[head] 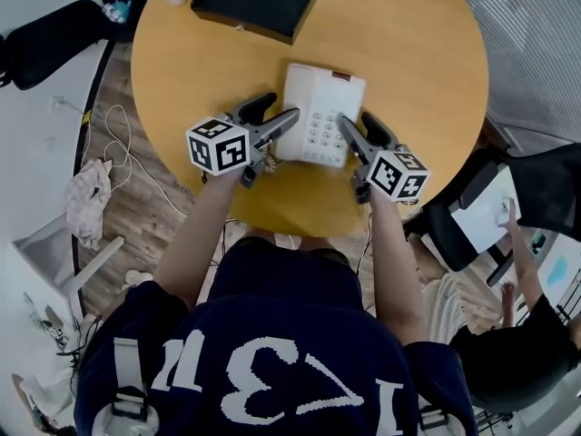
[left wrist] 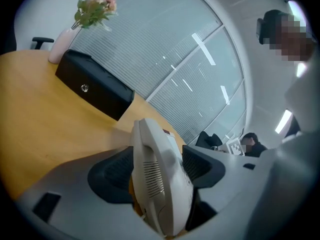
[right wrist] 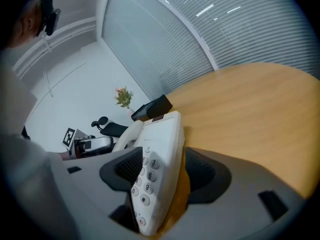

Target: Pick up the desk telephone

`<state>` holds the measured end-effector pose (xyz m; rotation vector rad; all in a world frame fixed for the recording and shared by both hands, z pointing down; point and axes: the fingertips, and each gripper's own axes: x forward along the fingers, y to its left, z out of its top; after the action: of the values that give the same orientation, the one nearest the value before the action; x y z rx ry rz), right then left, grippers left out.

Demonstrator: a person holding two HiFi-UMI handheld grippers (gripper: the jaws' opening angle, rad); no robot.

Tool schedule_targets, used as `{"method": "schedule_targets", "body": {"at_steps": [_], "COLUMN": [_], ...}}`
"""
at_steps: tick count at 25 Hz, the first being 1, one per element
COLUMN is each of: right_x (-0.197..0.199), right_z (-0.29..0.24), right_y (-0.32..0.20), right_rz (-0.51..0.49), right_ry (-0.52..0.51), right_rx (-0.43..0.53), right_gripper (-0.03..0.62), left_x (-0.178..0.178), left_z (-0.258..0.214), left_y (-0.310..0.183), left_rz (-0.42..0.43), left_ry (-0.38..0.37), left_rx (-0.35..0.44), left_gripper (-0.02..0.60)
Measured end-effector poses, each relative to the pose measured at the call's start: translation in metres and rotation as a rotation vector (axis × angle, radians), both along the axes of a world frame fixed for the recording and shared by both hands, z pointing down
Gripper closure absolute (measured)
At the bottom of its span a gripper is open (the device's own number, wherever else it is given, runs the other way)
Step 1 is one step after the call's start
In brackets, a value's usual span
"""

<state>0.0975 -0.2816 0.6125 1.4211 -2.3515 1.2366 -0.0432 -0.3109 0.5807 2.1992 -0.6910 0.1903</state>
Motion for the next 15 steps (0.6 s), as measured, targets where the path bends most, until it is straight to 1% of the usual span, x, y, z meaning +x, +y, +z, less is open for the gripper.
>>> {"method": "schedule_targets", "body": {"at_steps": [4, 8, 11, 13, 15], "right_x": [-0.007, -0.011, -0.015, -0.018, -0.019], "right_z": [0.009, 0.014, 0.015, 0.015, 0.015], "right_y": [0.001, -0.002, -0.001, 0.0, 0.0], "right_rz": [-0.025, -0.043, -0.064, -0.074, -0.069], "right_ry": [-0.024, -0.034, -0.068, -0.104, -0.124], "right_rx": [-0.043, -0.063, -0.078, -0.09, -0.097], "right_gripper": [0.342, 0.338, 0.338, 0.338, 0.338], "left_x": [0.005, 0.003, 0.008, 0.011, 0.012], "left_z": [0.013, 0.025, 0.024, 0.023, 0.024], "left_y": [0.004, 0.003, 0.006, 0.009, 0.009], "left_rz": [0.047, 0.072, 0.105, 0.128, 0.141], "left_ry": [-0.004, 0.05, 0.078, 0.085, 0.08], "left_rx": [-0.074, -0.187, -0.269, -0.296, -0.301], "left_gripper": [0.279, 0.272, 0.27, 0.27, 0.27]}}
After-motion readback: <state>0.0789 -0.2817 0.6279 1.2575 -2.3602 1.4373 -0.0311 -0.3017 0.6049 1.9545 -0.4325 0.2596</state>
